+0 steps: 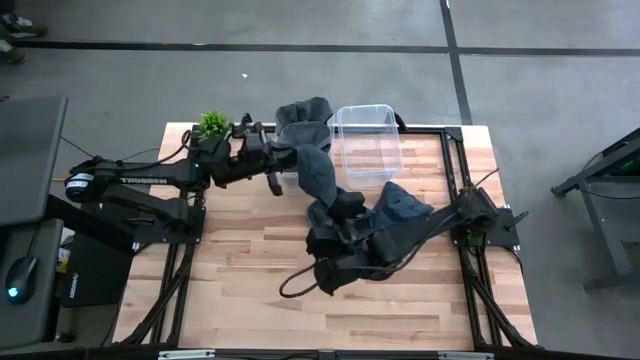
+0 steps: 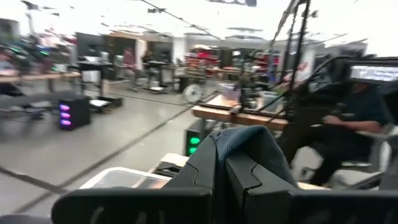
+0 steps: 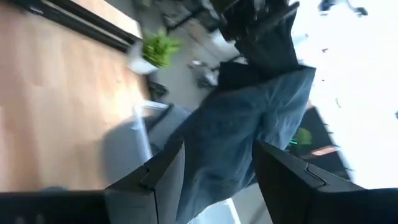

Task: Pick & Place hat
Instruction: Put the left blue cap into the right transparent bin

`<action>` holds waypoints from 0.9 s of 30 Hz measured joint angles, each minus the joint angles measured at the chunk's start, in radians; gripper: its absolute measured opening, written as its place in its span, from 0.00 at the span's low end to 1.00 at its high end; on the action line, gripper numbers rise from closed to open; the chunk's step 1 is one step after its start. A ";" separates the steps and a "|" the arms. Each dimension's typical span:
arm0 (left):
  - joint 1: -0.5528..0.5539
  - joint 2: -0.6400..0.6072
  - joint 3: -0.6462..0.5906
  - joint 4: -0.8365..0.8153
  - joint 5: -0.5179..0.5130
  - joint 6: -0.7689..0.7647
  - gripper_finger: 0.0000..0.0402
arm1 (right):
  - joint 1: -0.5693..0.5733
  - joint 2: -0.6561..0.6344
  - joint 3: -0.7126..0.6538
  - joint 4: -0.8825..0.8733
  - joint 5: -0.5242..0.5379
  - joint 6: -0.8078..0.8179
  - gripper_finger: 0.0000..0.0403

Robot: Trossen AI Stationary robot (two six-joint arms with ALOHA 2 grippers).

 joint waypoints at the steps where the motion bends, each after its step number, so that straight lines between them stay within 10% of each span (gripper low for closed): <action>1: -0.007 0.000 0.000 -0.001 -0.029 0.018 0.00 | -0.005 0.000 -0.035 0.038 0.035 -0.010 0.45; 10: -0.072 0.042 -0.001 0.090 -0.284 0.191 0.00 | -0.037 0.000 -0.278 0.467 0.216 -0.144 0.45; 27: -0.075 0.123 -0.001 0.151 -0.309 0.271 0.00 | -0.092 -0.079 -0.305 0.611 0.238 -0.186 0.46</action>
